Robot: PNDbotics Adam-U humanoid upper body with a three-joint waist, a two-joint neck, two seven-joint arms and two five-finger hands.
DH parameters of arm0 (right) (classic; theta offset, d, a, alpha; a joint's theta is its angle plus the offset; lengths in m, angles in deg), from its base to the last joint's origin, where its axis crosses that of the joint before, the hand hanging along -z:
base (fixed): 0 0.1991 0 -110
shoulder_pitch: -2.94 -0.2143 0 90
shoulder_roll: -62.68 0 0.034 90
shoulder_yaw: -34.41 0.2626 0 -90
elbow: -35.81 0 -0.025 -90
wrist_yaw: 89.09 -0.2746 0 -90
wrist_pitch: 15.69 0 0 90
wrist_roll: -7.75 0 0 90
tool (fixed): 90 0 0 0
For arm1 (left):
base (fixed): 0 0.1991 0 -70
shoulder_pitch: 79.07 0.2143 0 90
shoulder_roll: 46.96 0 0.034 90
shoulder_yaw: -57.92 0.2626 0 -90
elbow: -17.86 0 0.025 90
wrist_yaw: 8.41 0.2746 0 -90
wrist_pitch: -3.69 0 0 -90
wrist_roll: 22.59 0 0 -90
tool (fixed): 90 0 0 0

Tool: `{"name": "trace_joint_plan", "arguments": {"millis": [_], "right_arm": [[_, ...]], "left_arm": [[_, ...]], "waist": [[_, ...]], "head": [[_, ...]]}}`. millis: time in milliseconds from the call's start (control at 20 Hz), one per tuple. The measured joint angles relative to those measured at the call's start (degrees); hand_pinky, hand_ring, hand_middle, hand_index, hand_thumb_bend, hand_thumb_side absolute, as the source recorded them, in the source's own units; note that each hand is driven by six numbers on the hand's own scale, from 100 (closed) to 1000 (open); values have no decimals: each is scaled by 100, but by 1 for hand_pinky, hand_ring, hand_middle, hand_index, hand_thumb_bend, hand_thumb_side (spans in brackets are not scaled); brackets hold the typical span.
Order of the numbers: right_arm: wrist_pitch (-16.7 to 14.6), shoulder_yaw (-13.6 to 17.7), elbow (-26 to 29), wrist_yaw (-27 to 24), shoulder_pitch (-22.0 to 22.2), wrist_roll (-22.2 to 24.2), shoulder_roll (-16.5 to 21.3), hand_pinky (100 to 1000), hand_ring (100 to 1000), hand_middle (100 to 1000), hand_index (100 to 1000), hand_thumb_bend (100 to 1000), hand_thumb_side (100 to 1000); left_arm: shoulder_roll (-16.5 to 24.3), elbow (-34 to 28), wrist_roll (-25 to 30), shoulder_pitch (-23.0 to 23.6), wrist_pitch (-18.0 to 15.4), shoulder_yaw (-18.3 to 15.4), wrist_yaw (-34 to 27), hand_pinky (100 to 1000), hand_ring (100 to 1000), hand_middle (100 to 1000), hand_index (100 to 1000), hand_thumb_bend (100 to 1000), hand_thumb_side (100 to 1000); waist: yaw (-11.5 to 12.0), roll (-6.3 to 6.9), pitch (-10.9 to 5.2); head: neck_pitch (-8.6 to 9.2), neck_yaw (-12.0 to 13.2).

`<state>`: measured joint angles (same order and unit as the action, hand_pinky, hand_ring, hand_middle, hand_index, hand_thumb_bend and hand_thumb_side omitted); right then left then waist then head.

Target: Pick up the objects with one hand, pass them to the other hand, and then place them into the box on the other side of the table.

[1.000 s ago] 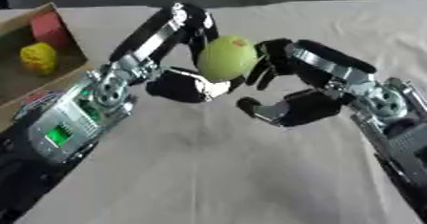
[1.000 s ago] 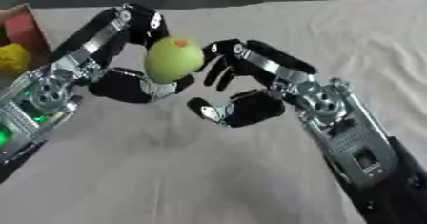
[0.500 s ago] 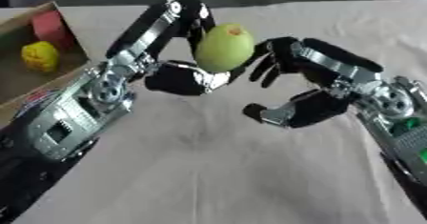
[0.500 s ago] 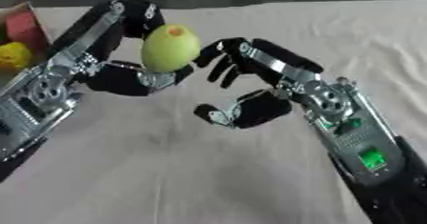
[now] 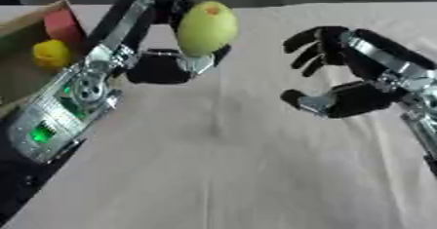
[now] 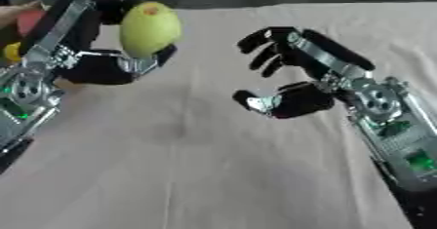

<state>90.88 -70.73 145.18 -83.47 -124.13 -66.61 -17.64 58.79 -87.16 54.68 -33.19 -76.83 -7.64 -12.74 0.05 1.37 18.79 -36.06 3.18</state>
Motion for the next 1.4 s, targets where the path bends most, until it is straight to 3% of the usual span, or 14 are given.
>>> {"name": "trace_joint_plan", "arguments": {"millis": [50,100,150,250,300,400,650,900,1400], "right_arm": [[2,45,43,-40,28,-70,79,643,697,749,791,451,128],[6,89,75,-81,51,-136,156,645,697,749,790,459,140],[11,136,110,-120,76,-206,236,648,698,750,788,472,156],[30,250,147,-217,100,-381,406,653,700,752,787,343,247],[43,313,153,-277,112,-496,497,661,703,753,788,183,296],[62,479,157,-373,127,-801,675,670,710,757,792,100,333],[54,944,161,-465,151,-1640,1139,678,715,757,795,100,303],[21,1279,155,-342,189,-2122,1421,686,719,756,797,100,267],[13,1686,-113,-214,181,-2731,1713,687,719,754,797,105,226]], "left_arm": [[68,-24,-68,55,16,-81,-46,406,313,413,416,114,100],[138,-43,-137,102,33,-161,-94,407,314,413,417,440,100],[206,-58,-209,146,49,-243,-143,407,314,413,417,439,100],[348,-61,-362,235,76,-416,-250,407,314,413,417,436,100],[422,-60,-439,280,89,-503,-301,408,315,414,418,436,100],[580,-45,-589,389,121,-679,-370,410,318,416,419,443,100],[1015,170,-863,746,252,-1127,-444,412,321,418,420,456,100],[1293,668,-1031,998,399,-1432,-473,418,328,424,425,471,100],[1456,2087,-485,946,1211,-1563,81,473,394,468,474,516,100]], "waist": [[3,0,-1],[5,0,-2],[6,0,-4],[10,0,-17],[14,-1,-25],[26,-1,-36],[57,2,-56],[71,1,-73],[44,-40,-134]], "head": [[0,19],[0,32],[0,48],[0,89],[0,113],[-1,195],[1,636],[51,1057],[51,1287]]}}
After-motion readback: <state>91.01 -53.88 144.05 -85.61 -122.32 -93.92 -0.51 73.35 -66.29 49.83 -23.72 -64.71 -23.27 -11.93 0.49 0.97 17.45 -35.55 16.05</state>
